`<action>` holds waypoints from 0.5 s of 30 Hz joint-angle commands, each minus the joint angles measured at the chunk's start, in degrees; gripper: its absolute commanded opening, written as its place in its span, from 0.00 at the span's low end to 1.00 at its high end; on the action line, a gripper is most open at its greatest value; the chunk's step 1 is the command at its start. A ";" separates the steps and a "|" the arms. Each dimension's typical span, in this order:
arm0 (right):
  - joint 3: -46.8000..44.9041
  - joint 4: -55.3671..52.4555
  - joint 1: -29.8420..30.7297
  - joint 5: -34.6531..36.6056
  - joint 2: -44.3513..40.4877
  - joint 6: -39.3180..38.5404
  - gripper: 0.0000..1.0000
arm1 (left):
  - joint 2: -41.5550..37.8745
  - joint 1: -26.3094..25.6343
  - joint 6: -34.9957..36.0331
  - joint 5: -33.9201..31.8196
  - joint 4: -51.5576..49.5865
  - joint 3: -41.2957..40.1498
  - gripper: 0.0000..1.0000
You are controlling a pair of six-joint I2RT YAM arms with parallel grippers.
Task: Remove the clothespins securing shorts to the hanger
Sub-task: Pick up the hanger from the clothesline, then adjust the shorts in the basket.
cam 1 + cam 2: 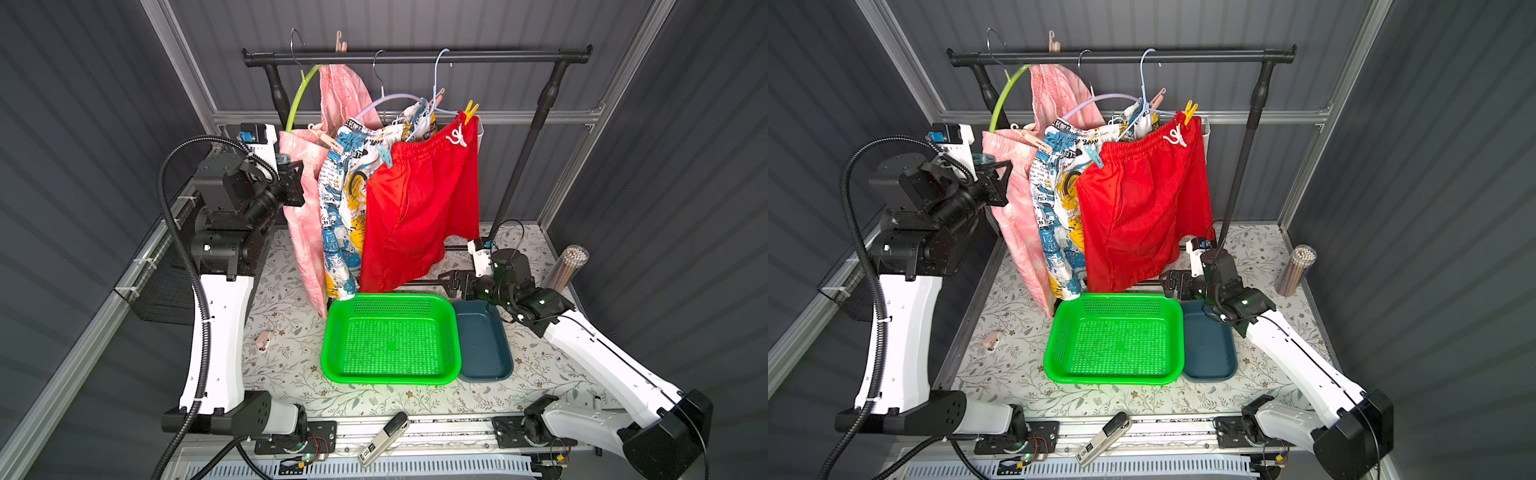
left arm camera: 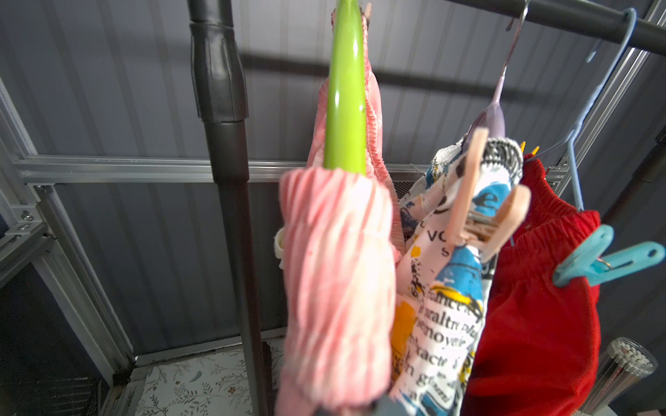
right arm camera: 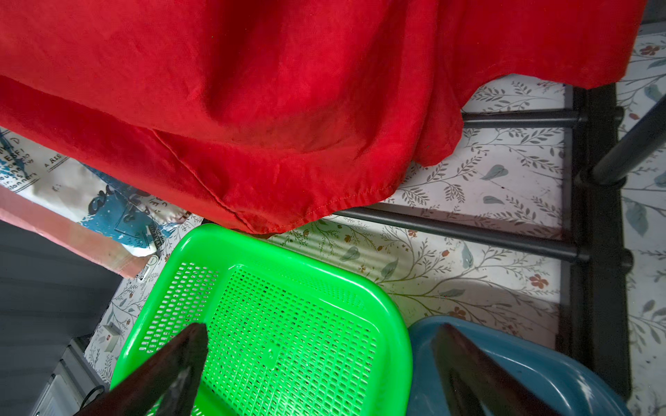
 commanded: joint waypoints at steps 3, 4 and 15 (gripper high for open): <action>0.25 0.54 0.30 0.46 -0.08 -0.52 0.99 | -8.36 0.18 1.51 -2.10 -0.40 -2.69 0.00; 0.34 0.52 0.29 0.32 0.08 -0.53 0.99 | -9.55 0.20 1.30 -1.57 -1.13 -3.25 0.00; 2.94 1.05 0.32 -3.78 3.11 1.70 0.99 | -18.58 0.22 2.50 -6.52 -16.57 -2.87 0.00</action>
